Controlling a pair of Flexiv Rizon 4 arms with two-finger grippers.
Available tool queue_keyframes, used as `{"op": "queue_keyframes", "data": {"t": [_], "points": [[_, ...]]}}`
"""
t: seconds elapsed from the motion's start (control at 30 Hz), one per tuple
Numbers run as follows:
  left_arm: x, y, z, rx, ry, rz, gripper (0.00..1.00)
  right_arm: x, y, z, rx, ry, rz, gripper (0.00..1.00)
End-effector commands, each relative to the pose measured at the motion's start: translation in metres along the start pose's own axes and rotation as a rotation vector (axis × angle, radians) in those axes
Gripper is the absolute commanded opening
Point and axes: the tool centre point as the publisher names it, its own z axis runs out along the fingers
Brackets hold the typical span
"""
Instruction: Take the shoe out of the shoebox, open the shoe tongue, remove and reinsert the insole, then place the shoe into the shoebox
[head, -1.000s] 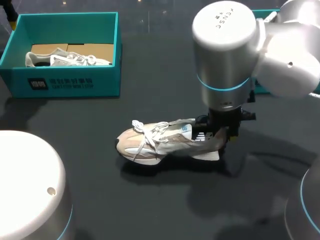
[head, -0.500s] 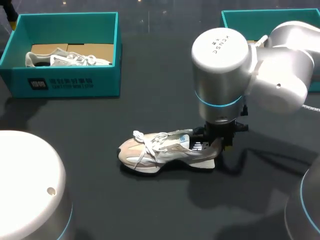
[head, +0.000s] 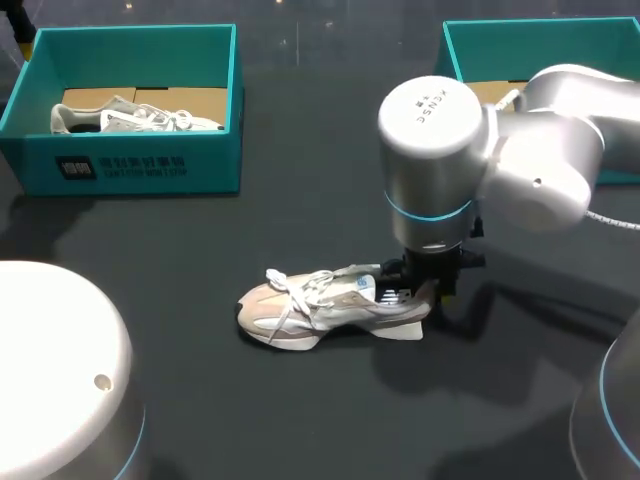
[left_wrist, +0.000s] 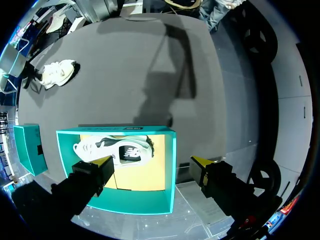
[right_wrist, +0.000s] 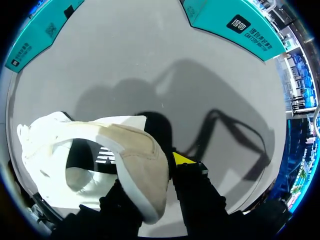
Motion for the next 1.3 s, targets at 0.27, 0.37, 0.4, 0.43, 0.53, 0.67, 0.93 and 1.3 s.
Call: {"op": "queue_keyframes", "data": {"t": [0.27,0.37,0.4,0.43,0.53,0.67,0.93,1.3], "points": [[0.001,-0.001,0.0,-0.001,0.002,0.001,1.0,0.008,0.0,0.008,0.018,0.015,0.003,0.33],[0.001,-0.001,0.0,-0.001,0.002,0.001,1.0,0.009,-0.001,0.007,0.02,0.019,0.006,0.43],[0.001,-0.001,0.0,-0.001,0.002,0.001,1.0,0.01,-0.001,0.006,0.021,0.022,0.007,0.44],[0.001,-0.001,0.0,-0.001,0.002,0.001,1.0,0.01,-0.001,0.006,0.022,0.025,0.007,0.48],[0.001,-0.001,0.0,-0.001,0.002,0.001,1.0,0.011,-0.001,0.001,0.02,0.059,-0.003,0.82],[0.001,-0.001,0.0,-0.001,0.002,0.001,1.0,0.008,0.001,-0.013,0.019,0.109,-0.014,1.0],[0.001,-0.001,0.0,-0.001,0.002,0.001,1.0,-0.013,0.01,-0.06,-0.002,0.257,-0.179,1.0],[0.001,-0.001,0.0,-0.001,0.002,0.001,1.0,-0.04,0.017,-0.132,-0.177,0.475,-0.762,1.0]]}}
